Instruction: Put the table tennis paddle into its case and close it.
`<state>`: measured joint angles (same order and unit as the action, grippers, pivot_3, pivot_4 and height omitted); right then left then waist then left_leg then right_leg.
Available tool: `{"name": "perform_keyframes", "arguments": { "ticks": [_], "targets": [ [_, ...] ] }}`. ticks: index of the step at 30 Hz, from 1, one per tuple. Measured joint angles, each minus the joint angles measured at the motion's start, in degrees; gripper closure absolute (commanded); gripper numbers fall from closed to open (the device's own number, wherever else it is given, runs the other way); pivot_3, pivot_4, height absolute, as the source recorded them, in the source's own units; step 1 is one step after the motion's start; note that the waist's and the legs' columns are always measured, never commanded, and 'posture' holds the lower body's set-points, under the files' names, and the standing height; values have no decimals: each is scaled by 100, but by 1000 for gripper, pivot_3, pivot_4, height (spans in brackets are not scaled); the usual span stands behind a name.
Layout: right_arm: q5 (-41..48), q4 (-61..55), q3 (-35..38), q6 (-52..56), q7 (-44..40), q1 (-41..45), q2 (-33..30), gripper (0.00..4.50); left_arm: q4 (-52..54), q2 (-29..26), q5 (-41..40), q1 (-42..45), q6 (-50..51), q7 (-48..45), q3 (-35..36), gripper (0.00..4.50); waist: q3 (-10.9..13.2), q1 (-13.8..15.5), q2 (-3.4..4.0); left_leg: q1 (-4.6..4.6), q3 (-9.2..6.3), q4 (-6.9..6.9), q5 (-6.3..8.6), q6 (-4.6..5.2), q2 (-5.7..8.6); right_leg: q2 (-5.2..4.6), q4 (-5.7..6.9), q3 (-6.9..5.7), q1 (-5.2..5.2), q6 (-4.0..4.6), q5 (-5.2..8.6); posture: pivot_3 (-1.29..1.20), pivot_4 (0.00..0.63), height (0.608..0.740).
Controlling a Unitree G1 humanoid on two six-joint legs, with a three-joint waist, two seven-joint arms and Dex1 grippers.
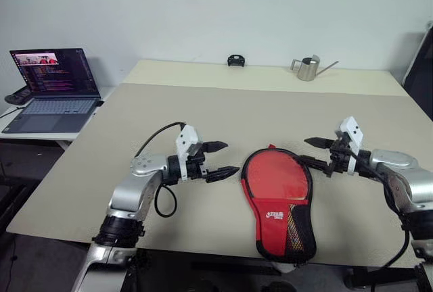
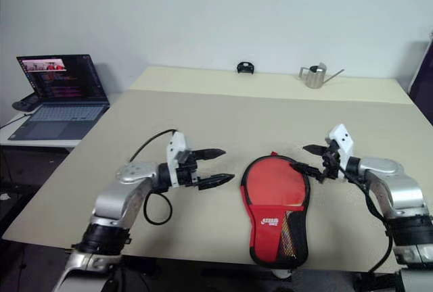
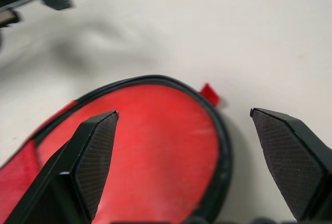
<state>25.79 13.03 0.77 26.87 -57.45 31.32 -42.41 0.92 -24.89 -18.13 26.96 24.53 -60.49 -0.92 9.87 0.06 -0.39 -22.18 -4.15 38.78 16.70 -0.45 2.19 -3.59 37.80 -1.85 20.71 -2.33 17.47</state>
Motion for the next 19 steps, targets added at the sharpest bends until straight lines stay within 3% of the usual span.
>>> {"name": "perform_keyframes", "arguments": {
  "ticks": [7,11,19],
  "targets": [
    [-308,1013,25,-390,-382,567,-52,34,808,-24,-91,-373,289,982,242,0,2,-8,3,-6,4,0,-1,-2,-1,-1,-3,2,6,1,0,0,150,740],
    [-532,1659,44,-536,-464,910,-172,34,764,148,61,-144,236,1613,284,0,3,10,5,-21,6,7,-4,-7,1,-4,11,-1,20,1,-1,0,150,740],
    [-619,1066,204,-323,-409,525,-337,34,317,-22,341,-99,-242,1599,62,0,2,-1,6,-65,15,11,-7,-12,1,-6,18,4,71,2,-1,0,150,740]
  ]
}}
